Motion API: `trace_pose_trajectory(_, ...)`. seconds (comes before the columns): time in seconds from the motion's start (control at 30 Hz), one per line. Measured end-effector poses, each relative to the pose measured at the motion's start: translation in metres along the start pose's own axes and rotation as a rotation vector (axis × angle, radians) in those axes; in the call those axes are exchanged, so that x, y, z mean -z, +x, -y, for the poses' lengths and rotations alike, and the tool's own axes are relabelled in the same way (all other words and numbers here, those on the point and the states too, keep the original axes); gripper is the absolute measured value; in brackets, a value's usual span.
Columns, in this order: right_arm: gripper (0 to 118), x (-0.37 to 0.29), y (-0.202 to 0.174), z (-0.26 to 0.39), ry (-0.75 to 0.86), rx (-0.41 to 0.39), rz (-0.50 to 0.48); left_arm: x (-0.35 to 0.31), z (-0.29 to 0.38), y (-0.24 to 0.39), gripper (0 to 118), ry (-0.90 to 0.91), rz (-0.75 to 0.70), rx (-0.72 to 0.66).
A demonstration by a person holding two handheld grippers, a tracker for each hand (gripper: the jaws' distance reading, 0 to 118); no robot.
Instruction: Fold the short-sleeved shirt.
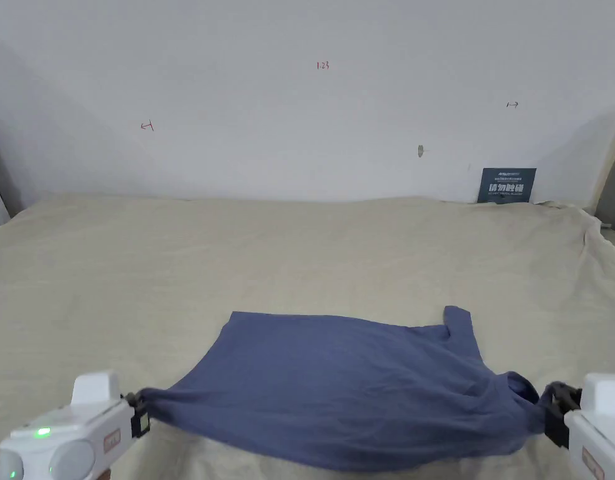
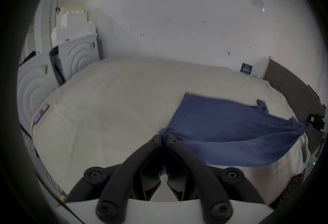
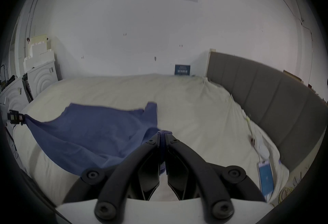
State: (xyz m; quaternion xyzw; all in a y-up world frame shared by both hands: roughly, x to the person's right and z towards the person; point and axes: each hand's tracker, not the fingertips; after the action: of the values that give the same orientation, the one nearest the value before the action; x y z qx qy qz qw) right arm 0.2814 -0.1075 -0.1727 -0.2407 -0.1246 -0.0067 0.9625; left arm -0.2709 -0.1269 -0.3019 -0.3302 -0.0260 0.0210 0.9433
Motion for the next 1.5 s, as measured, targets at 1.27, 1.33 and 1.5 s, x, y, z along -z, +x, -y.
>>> trace_pose_trajectory(1.27,91,-0.011,0.007,0.075,-0.344,0.117,0.057,-0.022,0.071,0.004,104,-0.208,-0.036,-0.124)
trace_pose_trajectory(1.33,91,-0.027,0.006,0.050,-0.255,0.106,0.049,-0.038,0.049,0.013,104,-0.103,-0.010,-0.115)
trace_pose_trajectory(1.5,91,-0.068,-0.004,-0.008,-0.036,0.036,0.016,-0.076,-0.006,0.043,104,0.105,-0.003,-0.062)
